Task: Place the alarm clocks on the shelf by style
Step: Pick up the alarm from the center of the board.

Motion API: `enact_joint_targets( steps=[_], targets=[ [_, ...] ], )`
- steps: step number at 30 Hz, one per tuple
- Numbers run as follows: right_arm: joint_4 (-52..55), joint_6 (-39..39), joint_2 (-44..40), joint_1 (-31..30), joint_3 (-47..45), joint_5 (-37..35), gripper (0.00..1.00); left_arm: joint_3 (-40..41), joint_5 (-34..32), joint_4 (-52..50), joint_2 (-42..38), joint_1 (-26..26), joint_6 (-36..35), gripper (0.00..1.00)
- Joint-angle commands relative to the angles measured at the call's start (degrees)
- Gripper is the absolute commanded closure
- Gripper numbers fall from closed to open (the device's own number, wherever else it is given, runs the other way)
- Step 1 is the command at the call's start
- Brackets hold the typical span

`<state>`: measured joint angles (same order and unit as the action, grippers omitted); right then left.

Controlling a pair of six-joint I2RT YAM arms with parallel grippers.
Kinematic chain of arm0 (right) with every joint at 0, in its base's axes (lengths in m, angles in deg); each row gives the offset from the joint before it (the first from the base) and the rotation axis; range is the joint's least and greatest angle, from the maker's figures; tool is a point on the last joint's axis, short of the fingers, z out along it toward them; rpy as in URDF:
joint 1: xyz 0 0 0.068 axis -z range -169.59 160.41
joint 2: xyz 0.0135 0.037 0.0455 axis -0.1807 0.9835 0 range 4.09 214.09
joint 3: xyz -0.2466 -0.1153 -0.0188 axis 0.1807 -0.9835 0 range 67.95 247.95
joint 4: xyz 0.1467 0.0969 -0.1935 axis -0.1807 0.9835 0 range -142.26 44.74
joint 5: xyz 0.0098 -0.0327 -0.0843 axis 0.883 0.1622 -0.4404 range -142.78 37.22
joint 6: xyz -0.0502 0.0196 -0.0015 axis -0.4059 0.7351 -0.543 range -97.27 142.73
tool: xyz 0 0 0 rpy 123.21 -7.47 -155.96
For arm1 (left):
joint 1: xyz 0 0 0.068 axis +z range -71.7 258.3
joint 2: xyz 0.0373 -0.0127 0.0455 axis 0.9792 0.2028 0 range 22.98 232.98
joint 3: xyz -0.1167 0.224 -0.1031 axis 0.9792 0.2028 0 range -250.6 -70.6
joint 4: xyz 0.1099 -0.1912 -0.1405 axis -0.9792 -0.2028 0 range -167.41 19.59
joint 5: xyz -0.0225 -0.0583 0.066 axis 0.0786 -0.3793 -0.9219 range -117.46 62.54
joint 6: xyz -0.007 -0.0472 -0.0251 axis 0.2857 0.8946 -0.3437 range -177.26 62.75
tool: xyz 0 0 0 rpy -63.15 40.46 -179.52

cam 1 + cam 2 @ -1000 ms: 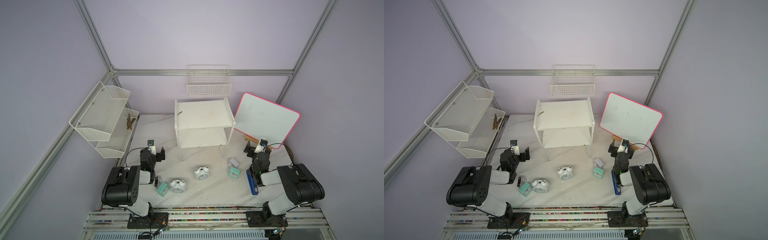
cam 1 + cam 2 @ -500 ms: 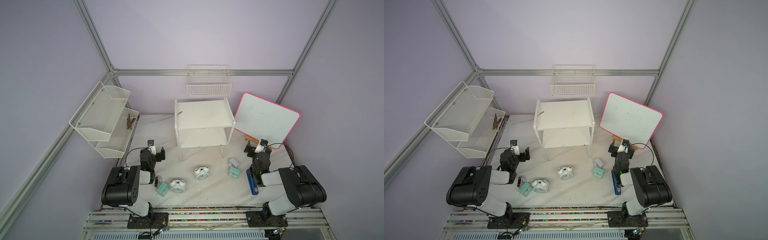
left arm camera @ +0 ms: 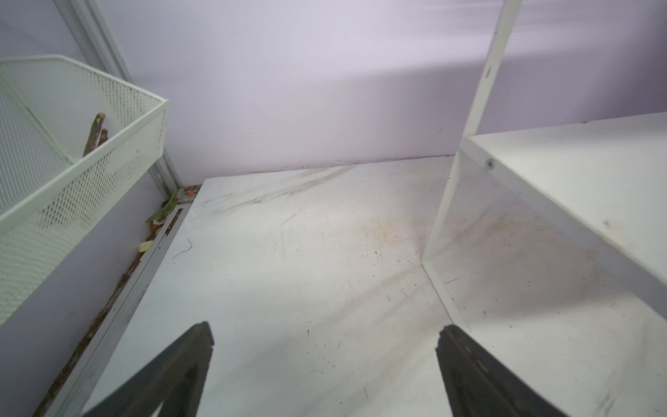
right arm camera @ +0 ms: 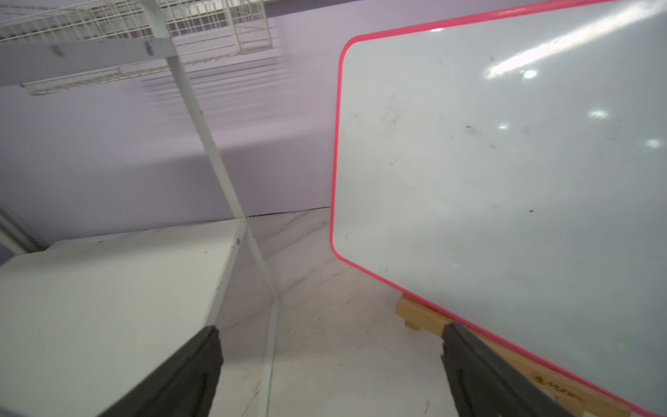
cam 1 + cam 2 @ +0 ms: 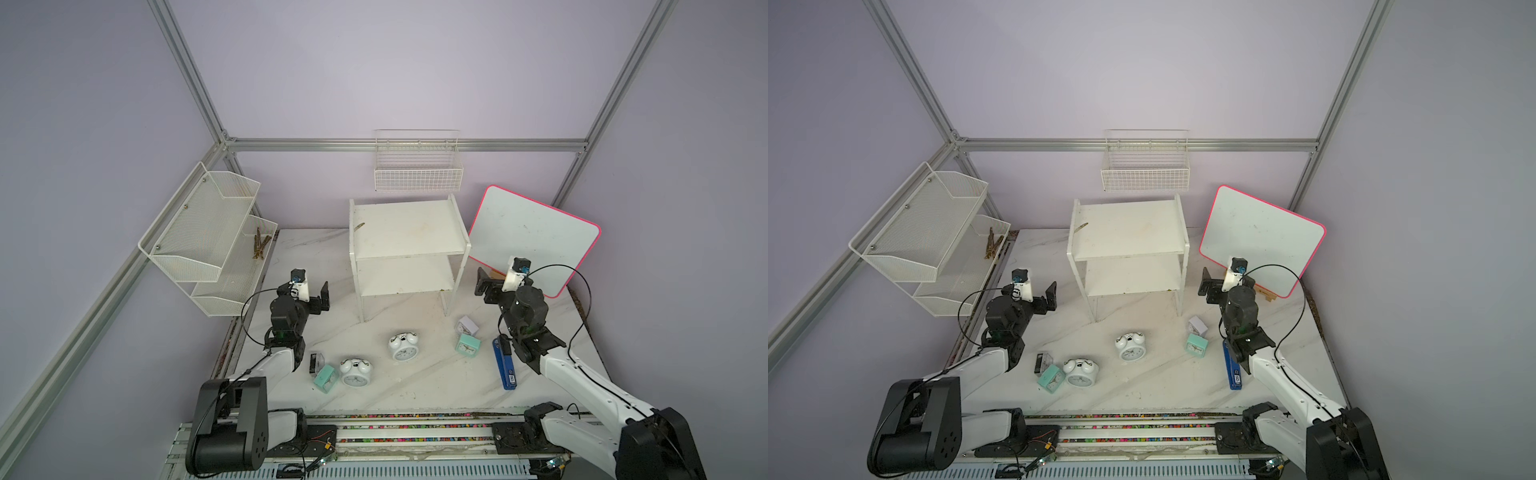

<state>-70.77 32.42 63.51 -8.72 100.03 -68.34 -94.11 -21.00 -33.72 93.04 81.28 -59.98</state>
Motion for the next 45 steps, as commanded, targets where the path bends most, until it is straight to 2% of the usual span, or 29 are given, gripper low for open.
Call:
enact_joint_targets(
  steps=[1,7,15,19,23,28,32,36,40,45],
  targets=[
    [16.34,5.1,-2.42,-4.87,3.51,-4.18,0.01,-2.94,7.23,-8.54,-3.68,0.71,-4.77,0.0],
    [23.43,10.9,-5.86,-14.68,3.52,-4.93,0.01,-9.9,17.8,-28.93,-7.66,2.02,-15.71,0.0],
    [23.13,18.93,-6.22,-29.02,-0.63,-6.24,0.01,-20.3,30.15,-61.52,-7.66,2.91,-38.22,0.0],
    [18.55,22.2,-3.37,-37.94,-1.56,-9.14,0.01,-23.62,31.86,-74.81,-8.47,2.92,-47.31,0.0],
    [15.96,24.15,2.05,-47.43,0.49,-15.94,0.01,-24.21,32.14,-83.31,-10.23,2.93,-53.48,0.0],
    [16.23,26.49,9.97,-56.28,6.15,-21.71,0.01,-25.16,38.02,-96.12,-13.03,2.09,-64.54,0.0],
    [16.3,27.18,14.21,-59.05,9.17,-22.29,0.01,-26.21,37.36,-100.2,-14.31,-0.64,-68.05,0.0],
    [15.89,29.16,15.37,-60.66,9.61,-22.75,0.01,-25.7,34.57,-102.07,-15.04,-5.81,-69.06,0.0],
    [14.43,31.61,14.91,-62.46,8.24,-23.87,0.01,-23.69,30.87,-101.05,-15.04,-11.79,-67.71,0.0],
    [14.03,33.14,14.49,-65.14,7.23,-26.3,0.01,-21.09,26.48,-95.54,-14.49,-16.38,-63.65,0.0]
  ],
)
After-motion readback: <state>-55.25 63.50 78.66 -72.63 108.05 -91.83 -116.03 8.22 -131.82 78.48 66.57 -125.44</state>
